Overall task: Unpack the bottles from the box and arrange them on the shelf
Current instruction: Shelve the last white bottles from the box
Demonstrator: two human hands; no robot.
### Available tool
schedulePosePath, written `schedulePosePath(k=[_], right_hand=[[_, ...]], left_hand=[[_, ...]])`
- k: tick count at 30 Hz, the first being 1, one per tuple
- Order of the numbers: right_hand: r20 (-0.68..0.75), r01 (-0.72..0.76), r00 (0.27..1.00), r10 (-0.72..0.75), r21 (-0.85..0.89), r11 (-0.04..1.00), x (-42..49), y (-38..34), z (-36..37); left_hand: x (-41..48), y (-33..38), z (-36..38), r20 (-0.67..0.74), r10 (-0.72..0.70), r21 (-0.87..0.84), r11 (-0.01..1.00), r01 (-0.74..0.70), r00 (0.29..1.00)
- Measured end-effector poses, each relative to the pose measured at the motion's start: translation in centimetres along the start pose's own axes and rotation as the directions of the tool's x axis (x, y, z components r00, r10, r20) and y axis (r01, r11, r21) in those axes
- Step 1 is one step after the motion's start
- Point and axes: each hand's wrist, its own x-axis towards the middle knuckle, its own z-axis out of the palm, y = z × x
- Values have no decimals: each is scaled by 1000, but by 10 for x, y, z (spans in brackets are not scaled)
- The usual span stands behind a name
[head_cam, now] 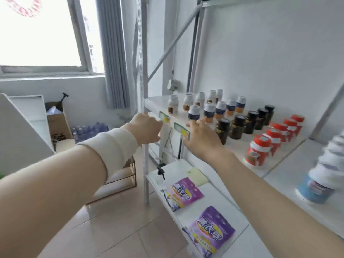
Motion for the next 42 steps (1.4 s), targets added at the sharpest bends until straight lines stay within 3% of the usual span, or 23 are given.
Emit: schedulePosePath(k=[2,5,8,15,21,25,30,36,42], right_hand=[[214,42,976,-49,36,998,33,-40,47],[597,67,801,-39,-25,997,72,-88,121],[748,146,663,-33,-86,986,109,-122,192],[829,197,556,-59,-63,978,195,-156,301],[858,166,508,-77,-9,986,293,-150,383],[911,201,409,-57,-29,979,374,-154,421],[876,213,467,-120,20,977,472,-184,468],[907,229,399,-133,42,973,556,-213,536],[924,111,381,-45,3,994,618,-221,604]], left_hand=[[-6,-39,47,175,-67,-63,995,79,982],[-16,-83,118,440,-72,-120,983,138,895],[-14,-119,182,577,-27,-201,964,174,816],[30,-192,292,697,8,-314,902,295,717],[128,-258,361,720,-12,-325,877,353,693],[189,-299,400,740,-27,-322,863,390,672],[246,-348,451,769,-41,-361,796,486,638],[304,-415,520,784,-67,-411,689,597,617],[355,-474,614,834,-60,-388,642,661,548]])
